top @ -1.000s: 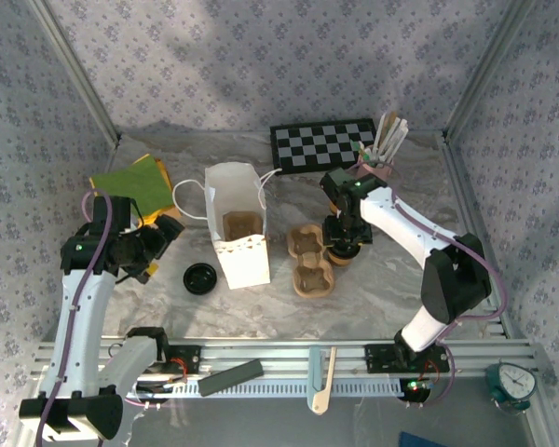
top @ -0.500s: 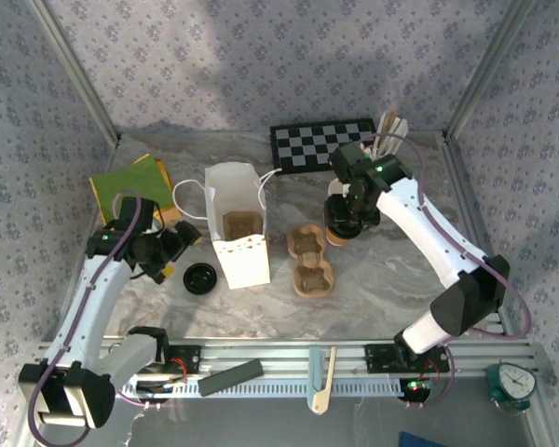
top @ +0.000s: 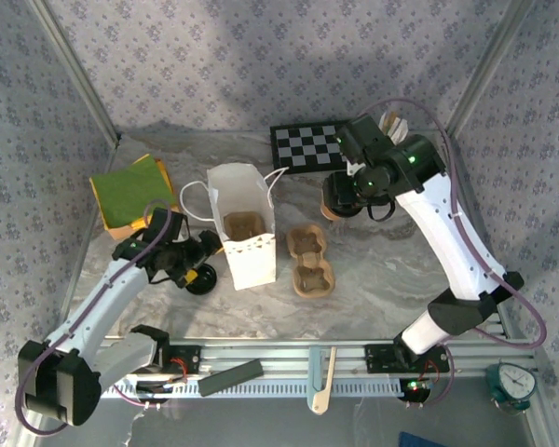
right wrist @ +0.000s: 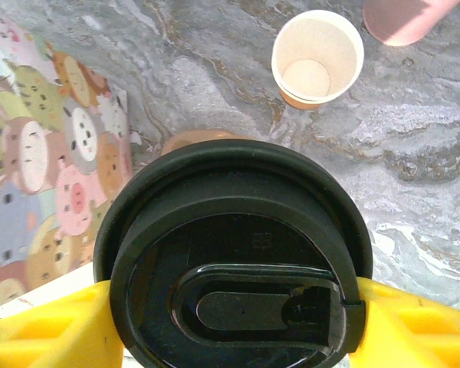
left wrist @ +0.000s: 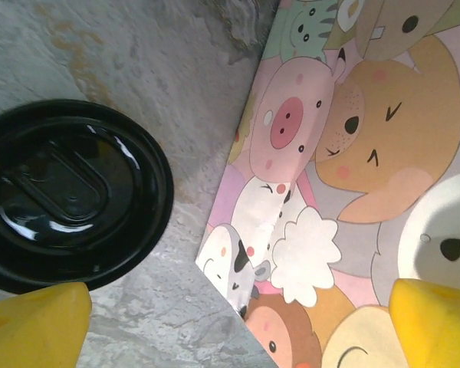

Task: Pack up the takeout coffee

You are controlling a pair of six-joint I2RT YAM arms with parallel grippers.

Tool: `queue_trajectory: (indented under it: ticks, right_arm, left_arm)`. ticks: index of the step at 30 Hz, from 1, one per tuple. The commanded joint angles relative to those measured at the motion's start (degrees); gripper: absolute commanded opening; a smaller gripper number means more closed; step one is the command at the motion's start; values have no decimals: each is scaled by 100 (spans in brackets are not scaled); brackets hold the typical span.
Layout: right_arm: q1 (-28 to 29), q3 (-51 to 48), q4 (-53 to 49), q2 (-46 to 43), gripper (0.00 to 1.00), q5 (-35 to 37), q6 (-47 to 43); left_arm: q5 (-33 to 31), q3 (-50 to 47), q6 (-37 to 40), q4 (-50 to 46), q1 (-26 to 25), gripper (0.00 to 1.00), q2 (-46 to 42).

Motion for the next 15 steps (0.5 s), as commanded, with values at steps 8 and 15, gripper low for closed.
queue_trajectory:
  ticks: [8, 15]
  right_arm:
    - [753, 1987, -1209, 774, 65, 299, 189]
    - [1136, 2557, -1290, 938, 64, 271, 368]
  left_arm:
    - [-298, -264, -629, 647, -704, 99, -79]
    - [-355, -253, -640, 819, -936, 99, 101]
